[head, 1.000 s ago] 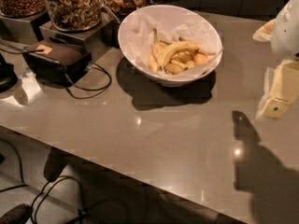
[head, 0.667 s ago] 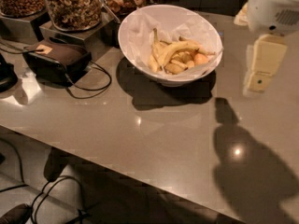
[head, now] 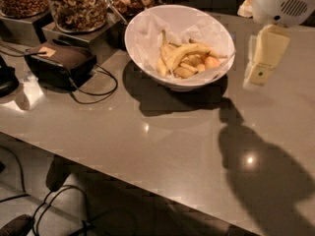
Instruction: Pick banana from white bowl
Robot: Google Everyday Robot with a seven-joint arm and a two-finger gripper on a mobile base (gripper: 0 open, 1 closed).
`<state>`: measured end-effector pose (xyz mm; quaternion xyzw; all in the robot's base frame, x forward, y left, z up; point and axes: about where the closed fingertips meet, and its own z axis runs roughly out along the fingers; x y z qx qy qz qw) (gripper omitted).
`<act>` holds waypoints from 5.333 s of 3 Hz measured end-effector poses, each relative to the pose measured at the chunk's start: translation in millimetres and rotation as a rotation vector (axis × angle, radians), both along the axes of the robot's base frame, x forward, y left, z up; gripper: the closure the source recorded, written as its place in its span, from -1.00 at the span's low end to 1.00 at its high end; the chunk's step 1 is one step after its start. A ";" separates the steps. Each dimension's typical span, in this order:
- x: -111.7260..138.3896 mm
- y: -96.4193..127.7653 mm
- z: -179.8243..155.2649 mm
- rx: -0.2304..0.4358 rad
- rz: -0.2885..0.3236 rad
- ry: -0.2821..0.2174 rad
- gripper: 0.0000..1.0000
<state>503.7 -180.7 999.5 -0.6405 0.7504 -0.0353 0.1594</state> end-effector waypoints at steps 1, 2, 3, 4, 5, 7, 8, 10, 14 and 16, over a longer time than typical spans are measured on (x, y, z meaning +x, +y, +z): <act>22.1 14.7 16.3 0.035 0.028 -0.024 -1.00; 55.6 38.4 26.3 0.065 0.073 -0.055 -1.00; 57.2 33.4 20.1 0.079 0.066 -0.052 -1.00; 78.2 35.7 14.8 0.113 0.045 -0.029 -1.00; 106.5 33.8 7.7 0.134 0.011 -0.004 -1.00; 145.0 38.4 -4.1 0.133 0.001 -0.002 -1.00; 156.0 42.0 -8.5 0.105 0.014 -0.008 -0.86; 169.5 42.5 -16.8 0.071 0.014 -0.008 -0.18; 165.9 58.5 -55.6 -0.044 0.060 0.066 -0.20; 160.5 58.5 -70.0 -0.094 0.073 0.093 -0.18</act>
Offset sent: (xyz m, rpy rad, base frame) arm 0.0626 0.0507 0.0247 0.0437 0.0579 0.1368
